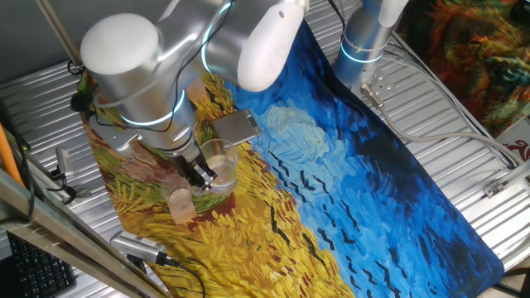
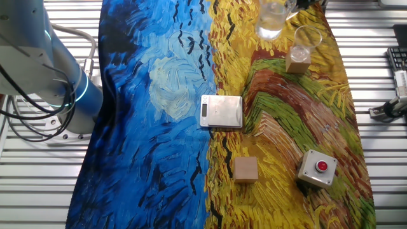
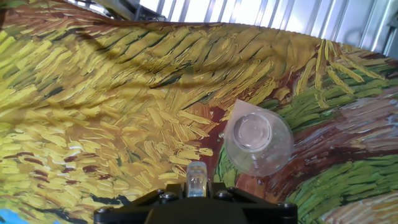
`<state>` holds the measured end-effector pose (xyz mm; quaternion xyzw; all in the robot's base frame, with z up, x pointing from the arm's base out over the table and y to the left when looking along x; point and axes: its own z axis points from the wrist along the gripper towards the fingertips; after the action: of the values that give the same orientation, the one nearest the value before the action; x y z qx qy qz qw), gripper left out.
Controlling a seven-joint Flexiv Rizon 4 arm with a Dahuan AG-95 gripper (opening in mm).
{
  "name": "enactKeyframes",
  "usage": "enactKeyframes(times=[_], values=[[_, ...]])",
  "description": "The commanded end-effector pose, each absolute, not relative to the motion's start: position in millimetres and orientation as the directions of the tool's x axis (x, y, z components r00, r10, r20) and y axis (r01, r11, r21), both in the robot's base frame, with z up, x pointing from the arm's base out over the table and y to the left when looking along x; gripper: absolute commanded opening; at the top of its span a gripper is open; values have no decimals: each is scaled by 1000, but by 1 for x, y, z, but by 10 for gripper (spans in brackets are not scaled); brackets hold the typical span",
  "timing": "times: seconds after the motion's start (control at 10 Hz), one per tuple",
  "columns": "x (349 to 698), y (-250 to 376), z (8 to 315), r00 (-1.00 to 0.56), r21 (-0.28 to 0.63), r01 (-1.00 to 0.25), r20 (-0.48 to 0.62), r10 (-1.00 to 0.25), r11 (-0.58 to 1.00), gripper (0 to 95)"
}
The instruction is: Pour the water from one cup into another empty cup
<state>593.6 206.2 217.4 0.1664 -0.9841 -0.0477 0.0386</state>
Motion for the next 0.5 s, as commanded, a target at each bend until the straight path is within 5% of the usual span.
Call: enactKeyframes(times=[0.1,0.5], values=[[591,205,218,-940,93,-330,59,-336,939,0],[591,205,218,-930,26,-363,60,-364,931,0]])
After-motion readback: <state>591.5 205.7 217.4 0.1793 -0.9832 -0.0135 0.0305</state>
